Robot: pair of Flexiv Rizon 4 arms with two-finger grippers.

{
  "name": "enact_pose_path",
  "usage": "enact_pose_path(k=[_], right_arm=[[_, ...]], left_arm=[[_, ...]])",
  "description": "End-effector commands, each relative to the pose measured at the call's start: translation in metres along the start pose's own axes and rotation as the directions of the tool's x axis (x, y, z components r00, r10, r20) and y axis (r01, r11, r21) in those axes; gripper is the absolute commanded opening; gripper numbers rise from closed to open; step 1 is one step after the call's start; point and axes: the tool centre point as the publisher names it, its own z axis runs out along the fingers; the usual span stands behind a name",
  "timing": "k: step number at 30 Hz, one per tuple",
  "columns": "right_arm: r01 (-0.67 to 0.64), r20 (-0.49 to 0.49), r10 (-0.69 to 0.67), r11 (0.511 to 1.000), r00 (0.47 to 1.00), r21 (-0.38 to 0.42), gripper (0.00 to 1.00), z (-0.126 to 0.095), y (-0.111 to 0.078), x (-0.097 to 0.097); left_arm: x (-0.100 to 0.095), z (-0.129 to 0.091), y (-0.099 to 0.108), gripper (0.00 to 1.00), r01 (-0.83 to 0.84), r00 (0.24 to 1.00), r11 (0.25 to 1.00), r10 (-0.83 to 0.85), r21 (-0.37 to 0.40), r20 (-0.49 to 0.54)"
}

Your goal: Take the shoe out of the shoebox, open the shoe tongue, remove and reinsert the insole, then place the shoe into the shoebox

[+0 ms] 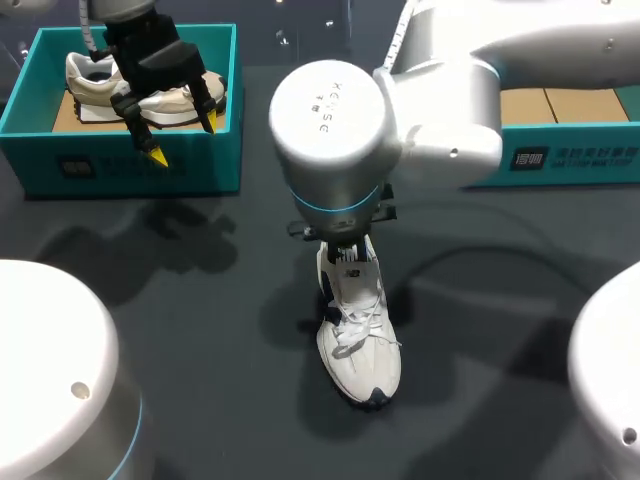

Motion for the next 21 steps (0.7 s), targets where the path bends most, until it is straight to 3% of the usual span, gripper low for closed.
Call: enact_pose_path(k=[1,11,21], right_arm=[[0.000,0.019,0.000,1.000,1.000,-0.002,0.00,0.000,0.000,0.003],[0.045,0.104,-0.039,0.997,0.994,-0.057,0.00,0.029,-0.010,0.007],[0.071,0.118,-0.069,0.997,0.991,-0.014,0.00,0.057,-0.011,0.006]], left_arm=[[0.000,0.000,0.000,1.00,0.000,1.000,1.000,0.000,-0.002,0.000],[0.000,0.000,0.000,1.00,0.000,1.000,1.000,0.000,-0.002,0.000],[0.000,0.000,0.000,1.00,0.000,1.000,1.000,0.000,-0.002,0.000]])
